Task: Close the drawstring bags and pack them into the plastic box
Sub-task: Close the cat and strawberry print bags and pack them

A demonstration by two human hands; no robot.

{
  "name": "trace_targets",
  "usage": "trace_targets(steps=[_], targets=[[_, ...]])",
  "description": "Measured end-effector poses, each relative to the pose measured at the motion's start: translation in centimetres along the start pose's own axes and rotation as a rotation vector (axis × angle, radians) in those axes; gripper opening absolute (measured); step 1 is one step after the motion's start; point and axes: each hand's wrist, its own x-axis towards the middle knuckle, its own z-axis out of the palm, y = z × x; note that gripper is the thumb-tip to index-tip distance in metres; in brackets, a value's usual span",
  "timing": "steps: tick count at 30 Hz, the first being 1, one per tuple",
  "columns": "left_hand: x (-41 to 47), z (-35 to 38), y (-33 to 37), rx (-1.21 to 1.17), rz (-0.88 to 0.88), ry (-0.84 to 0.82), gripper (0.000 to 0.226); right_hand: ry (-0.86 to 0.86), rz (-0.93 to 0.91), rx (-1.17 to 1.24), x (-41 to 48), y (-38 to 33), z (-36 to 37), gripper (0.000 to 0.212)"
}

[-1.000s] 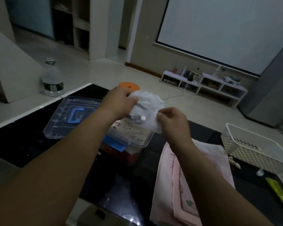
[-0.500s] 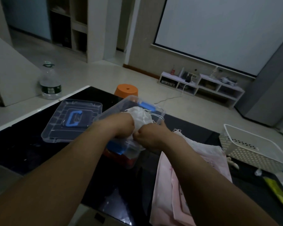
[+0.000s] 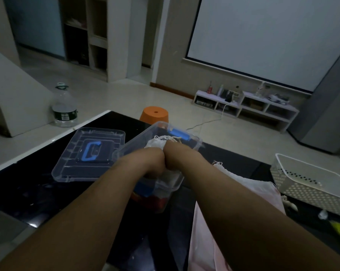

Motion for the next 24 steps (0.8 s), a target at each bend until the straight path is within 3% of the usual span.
trace_targets(steps=[3,7,12,17,21,24], targets=[[0.0,-0.1,-0.9,-0.015,0.064,0.038,0.036,-0.023,0.023,0.065,1.8,0.0,0.9,0.061],[0.2,0.2,-1.6,-0.045,0.096,0.078,0.051,-0.033,0.012,-0.049,2.5,-0.3,1.2,0.078],[0.2,-1.0,0.1,-0.019,0.060,0.122,0.062,0.159,-0.020,0.007,0.1,0.3,0.3,0.055],[-1.7,-1.1,2.7,-0.075,0.210,0.293,0.031,0.530,-0.143,0.179,-6.3,6.8,2.1,0.041],[-5.2,1.5,6.7,-0.286,0.465,0.521,0.020,0.620,-0.016,0.285,-11.3,13.8,3.1,0.032],[-6.8,4.3,9.6,-0.293,0.599,0.430,0.019,0.630,0.153,0.336,-14.5,19.8,5.1,0.034]])
